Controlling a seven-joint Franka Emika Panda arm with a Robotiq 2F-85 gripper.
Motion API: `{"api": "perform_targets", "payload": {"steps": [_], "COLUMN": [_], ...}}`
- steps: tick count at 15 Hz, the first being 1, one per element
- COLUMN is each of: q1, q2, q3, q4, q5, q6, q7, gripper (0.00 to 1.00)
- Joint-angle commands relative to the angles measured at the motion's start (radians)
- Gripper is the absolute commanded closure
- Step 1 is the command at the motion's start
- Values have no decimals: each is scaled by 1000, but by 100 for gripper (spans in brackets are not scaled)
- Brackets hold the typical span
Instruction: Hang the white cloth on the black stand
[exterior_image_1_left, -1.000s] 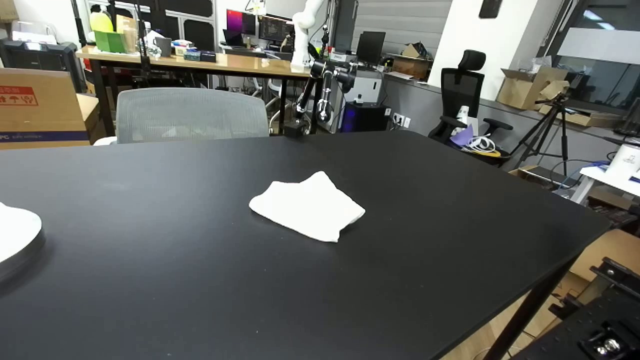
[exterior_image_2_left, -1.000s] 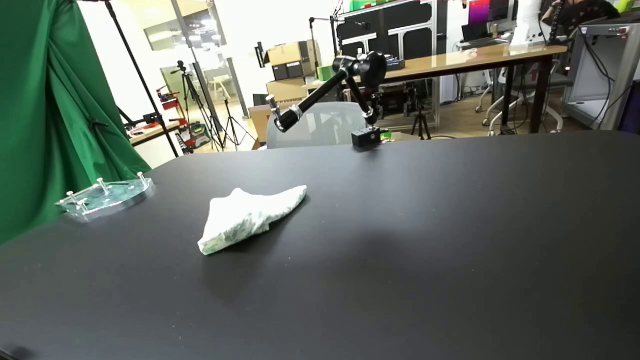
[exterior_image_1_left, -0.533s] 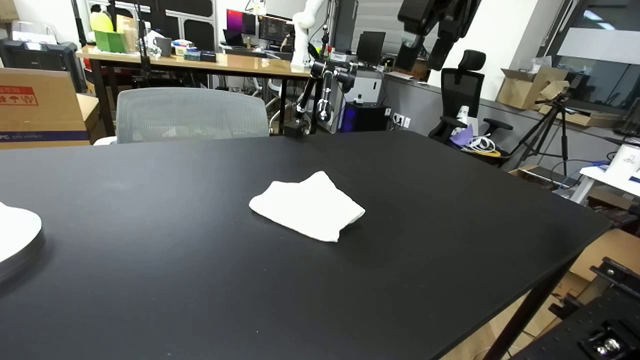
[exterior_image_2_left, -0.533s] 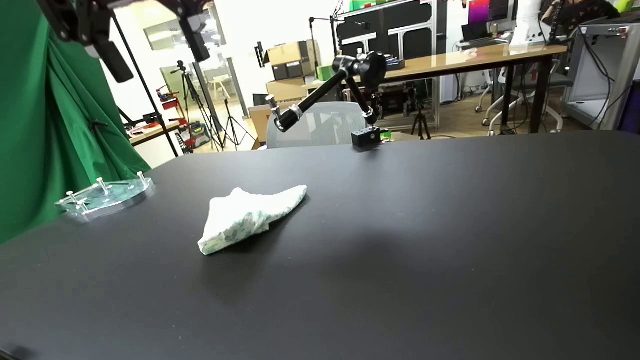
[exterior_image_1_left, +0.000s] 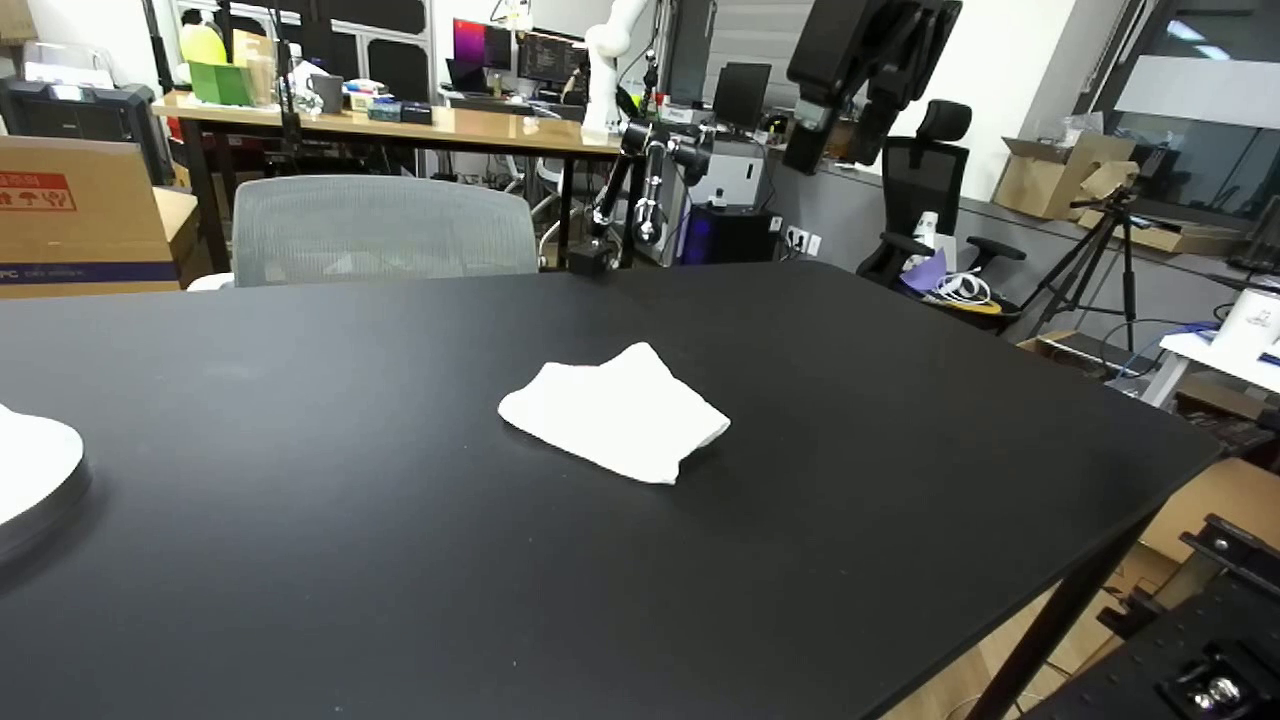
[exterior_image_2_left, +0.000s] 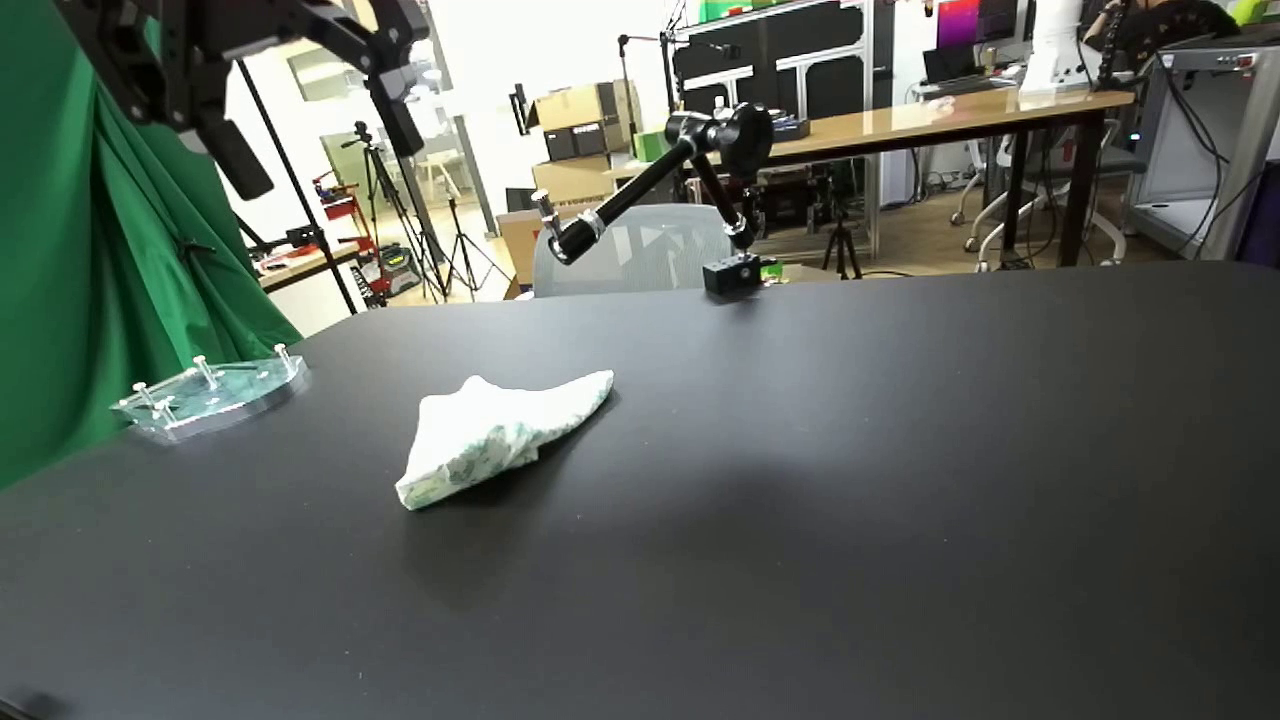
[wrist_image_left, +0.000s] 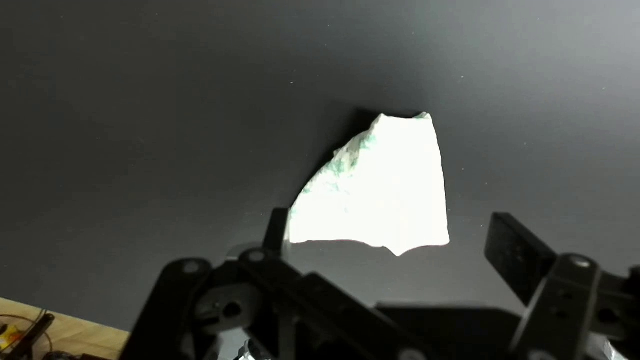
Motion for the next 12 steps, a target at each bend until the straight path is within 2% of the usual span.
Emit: {"api": "perform_targets", "payload": {"steps": [1,8,12], "q1": [18,71,60], "q2": [86,314,451], "q3": [-9,17,53], "q4": [1,0,2], "q5": [-39,-47,-98], "q6": [76,276,386], "q7": [-16,-68,-46], "gripper": [0,0,0]}}
